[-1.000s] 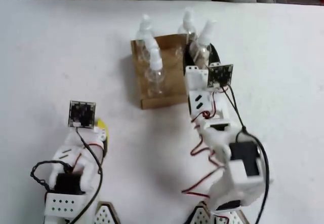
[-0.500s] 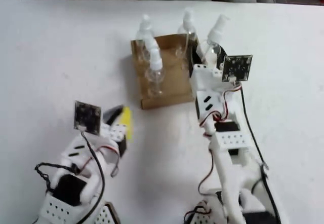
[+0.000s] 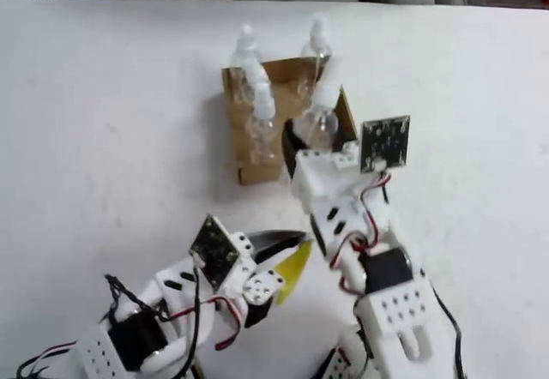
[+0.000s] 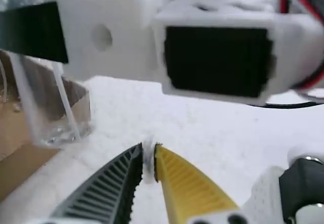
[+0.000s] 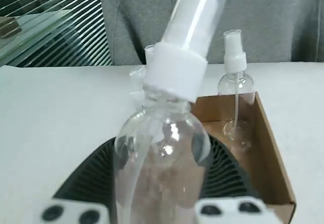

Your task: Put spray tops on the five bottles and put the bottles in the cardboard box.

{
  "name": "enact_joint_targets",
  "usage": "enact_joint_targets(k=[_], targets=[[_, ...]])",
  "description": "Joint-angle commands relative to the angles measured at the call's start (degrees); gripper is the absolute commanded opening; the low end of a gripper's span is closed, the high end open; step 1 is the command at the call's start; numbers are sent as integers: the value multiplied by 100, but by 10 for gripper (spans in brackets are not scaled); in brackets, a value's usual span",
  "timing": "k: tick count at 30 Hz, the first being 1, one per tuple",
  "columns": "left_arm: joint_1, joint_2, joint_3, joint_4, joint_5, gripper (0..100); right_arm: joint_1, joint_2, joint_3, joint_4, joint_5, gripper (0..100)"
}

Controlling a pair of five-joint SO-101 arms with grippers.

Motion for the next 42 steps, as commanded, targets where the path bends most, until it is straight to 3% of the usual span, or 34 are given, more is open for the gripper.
enact_joint_targets(k=[1, 14, 25, 32, 42], targets=[[-127, -57, 229, -642, 26, 57, -259, -963, -88, 1156, -114, 16], [-690, -57, 695, -1213, 26, 57, -602, -2492, -88, 2923, 141, 16], [-444, -57, 589, -1178, 35, 57, -910, -2571, 167, 2563, 141, 16], [-1059, -57, 818, -1231, 26, 57, -1130, -2615, 79, 3002, 158, 16], [-1262, -57, 1090, -1653, 26, 57, -1209, -2563, 123, 3134, 510, 16]])
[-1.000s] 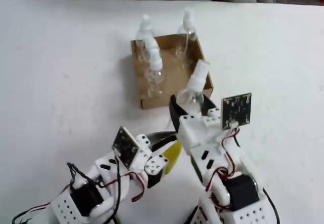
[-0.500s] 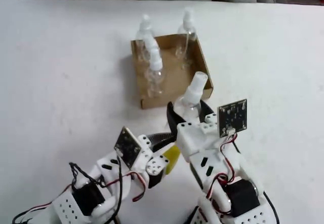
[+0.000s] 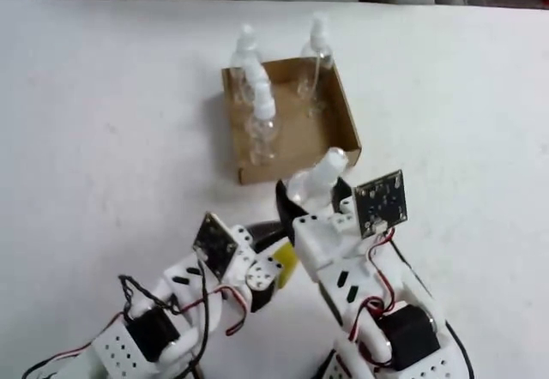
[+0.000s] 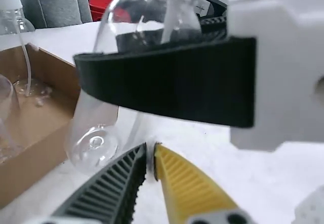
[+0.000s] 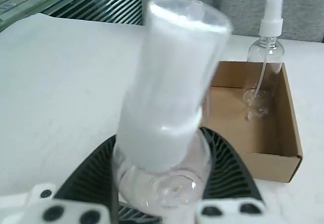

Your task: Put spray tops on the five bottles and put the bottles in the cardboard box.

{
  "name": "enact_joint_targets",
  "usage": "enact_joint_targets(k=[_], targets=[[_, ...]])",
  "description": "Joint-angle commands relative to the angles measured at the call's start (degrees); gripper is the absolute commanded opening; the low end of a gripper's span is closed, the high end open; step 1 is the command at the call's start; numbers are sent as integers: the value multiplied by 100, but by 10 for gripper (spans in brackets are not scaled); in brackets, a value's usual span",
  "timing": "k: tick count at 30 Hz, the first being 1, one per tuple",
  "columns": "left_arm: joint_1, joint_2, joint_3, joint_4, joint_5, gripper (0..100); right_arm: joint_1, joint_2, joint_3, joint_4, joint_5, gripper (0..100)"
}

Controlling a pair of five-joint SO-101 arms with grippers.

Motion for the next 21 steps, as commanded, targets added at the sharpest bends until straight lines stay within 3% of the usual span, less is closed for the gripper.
enact_joint_targets(k=[1, 5, 11, 21], targets=[[-514, -57, -26, -281, 18, 57, -259, 31, -53, 84, 62, 16], [-523, -66, -35, 79, -44, 57, 40, 31, 378, -760, 440, 16], [-585, -66, -26, 1029, -1433, 57, 532, 40, 1248, -2316, 870, 16], [-2246, -66, -26, 1301, -1538, 57, 901, 716, 1319, -3459, 870, 16]])
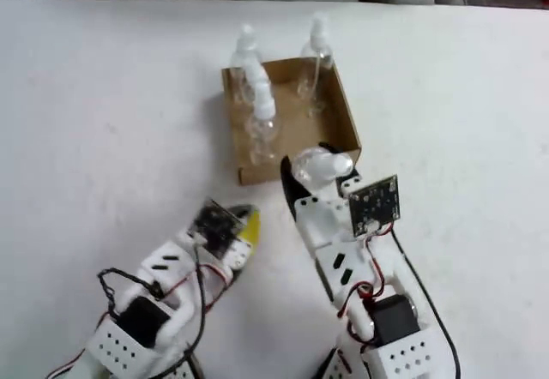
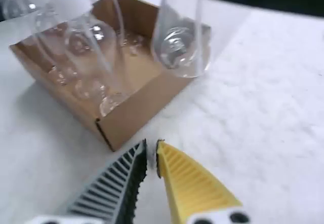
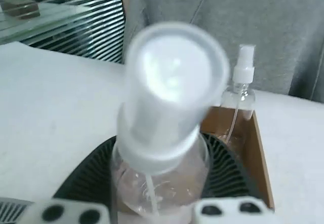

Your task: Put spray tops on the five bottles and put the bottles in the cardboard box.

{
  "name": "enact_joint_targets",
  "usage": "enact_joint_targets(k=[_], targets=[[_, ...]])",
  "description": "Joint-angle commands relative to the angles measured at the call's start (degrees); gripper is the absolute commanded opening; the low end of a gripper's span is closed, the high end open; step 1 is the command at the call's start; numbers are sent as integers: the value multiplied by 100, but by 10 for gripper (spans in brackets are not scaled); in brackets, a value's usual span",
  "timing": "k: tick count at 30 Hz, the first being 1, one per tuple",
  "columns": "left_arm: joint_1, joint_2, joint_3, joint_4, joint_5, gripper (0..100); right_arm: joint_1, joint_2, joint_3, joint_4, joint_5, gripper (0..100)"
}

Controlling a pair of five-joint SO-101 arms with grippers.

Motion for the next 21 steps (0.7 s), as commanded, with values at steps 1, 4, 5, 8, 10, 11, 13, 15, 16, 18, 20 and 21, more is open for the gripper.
enact_joint_targets(k=[1, 4, 5, 8, 10, 11, 13, 15, 16, 18, 20, 21], targets=[[-725, -66, -18, 9, -88, 57, 242, 708, -123, -673, 79, 16], [-1367, -66, -9, 9, -97, 57, 514, 1631, -325, -1358, 35, 16], [-1604, -66, -9, 9, -97, 57, 585, 1956, -413, -1578, 26, 16], [-2281, -66, -9, 18, -97, 57, 769, 2888, -738, -2193, 26, 16], [-2651, -57, -9, 18, -97, 57, 866, 3468, -967, -2510, 26, 16], [-2782, -48, -9, 18, -97, 57, 892, 3741, -1099, -2642, 26, 16], [-2941, -40, -9, 18, -105, 57, 971, 4259, -1380, -2879, 18, 16], [-2967, -40, -9, 18, -105, 57, 1015, 4760, -1705, -3064, 18, 16], [-2967, -40, -9, 18, -105, 57, 1042, 4989, -1873, -3116, 18, 16], [-2967, -40, -9, 18, -105, 57, 1059, 5446, -2207, -3134, 18, 16], [-2967, -40, -9, 18, -105, 57, 1068, 5886, -2523, -3143, 18, 16], [-2967, -40, -9, 18, -105, 57, 1068, 6114, -2673, -3143, 18, 16]])
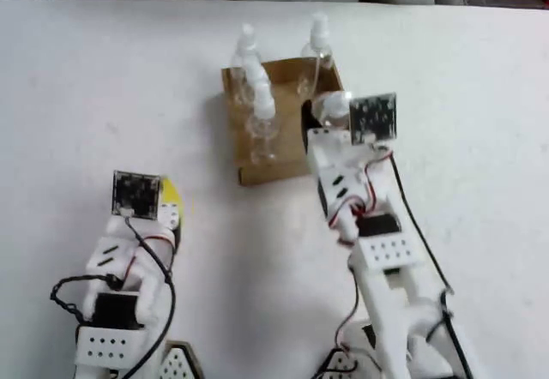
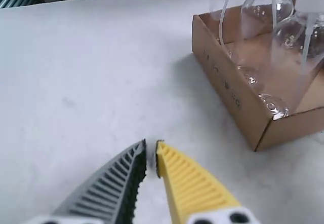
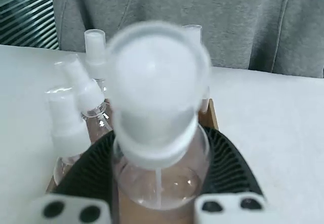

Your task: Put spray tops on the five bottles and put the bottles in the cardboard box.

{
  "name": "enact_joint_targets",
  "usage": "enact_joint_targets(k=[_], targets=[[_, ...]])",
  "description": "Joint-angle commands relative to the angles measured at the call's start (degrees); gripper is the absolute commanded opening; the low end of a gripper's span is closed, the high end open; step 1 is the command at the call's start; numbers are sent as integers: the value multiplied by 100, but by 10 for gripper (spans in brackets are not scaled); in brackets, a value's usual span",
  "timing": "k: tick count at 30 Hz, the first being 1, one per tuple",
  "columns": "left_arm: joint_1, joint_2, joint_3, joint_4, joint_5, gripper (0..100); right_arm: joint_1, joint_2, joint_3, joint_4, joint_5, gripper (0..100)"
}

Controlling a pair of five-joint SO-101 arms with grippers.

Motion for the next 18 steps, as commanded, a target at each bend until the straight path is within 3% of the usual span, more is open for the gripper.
enact_joint_targets(k=[1, 11, 18], targets=[[-57, -40, -18, 18, -79, 57, 66, 664, -818, -145, 18, 16], [-57, -31, -18, 0, -88, 59, 242, 2554, -2110, -154, -413, 16], [-57, -31, -18, -26, -88, 59, 391, 3503, -2365, -1244, -404, 16]])
